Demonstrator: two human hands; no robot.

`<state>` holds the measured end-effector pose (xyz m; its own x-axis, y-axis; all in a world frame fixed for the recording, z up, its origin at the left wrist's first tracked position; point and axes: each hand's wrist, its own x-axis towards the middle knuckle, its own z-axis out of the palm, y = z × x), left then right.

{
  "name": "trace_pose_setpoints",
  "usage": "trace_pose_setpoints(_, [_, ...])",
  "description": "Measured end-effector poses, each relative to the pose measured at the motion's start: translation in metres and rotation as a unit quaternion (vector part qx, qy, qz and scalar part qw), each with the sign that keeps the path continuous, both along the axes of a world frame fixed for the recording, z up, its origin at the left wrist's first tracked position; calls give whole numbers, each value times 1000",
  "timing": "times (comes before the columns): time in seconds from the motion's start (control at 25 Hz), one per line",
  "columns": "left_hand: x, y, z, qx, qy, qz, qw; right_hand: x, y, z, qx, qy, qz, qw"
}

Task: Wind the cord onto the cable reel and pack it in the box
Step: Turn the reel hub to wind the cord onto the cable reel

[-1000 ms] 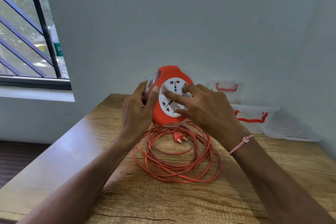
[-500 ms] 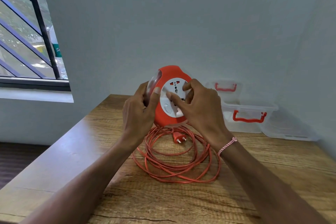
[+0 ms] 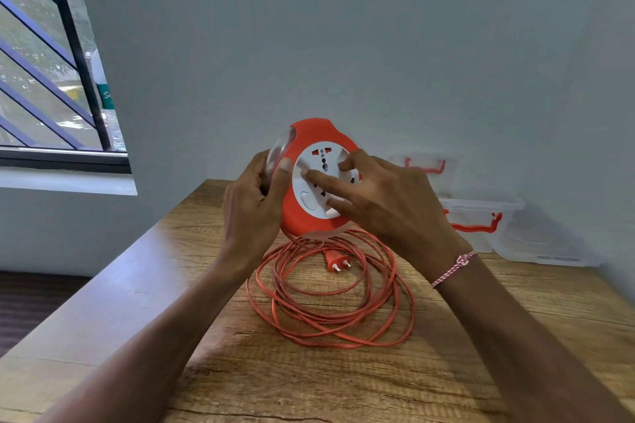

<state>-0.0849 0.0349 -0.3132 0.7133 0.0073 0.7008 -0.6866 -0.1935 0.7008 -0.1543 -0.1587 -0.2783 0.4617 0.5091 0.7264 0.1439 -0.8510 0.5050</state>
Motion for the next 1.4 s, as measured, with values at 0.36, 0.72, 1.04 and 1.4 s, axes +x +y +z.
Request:
trace_pose_setpoints(0.36, [-6,-9,-6,19,-40,42,998,10,33,-7,509,109,53,852])
trace_pose_setpoints(0.72, [6,5,4,31,23,2,999,3,3,-1,63,86,-8,994])
trace_pose_setpoints(1.04, [9,8,2,52,10,-26,998,2,11,-2,91,39,18,995])
trace_pose_setpoints(1.4, [13,5,-2,42,37,-79,995,7,11,-2,364,51,87,926])
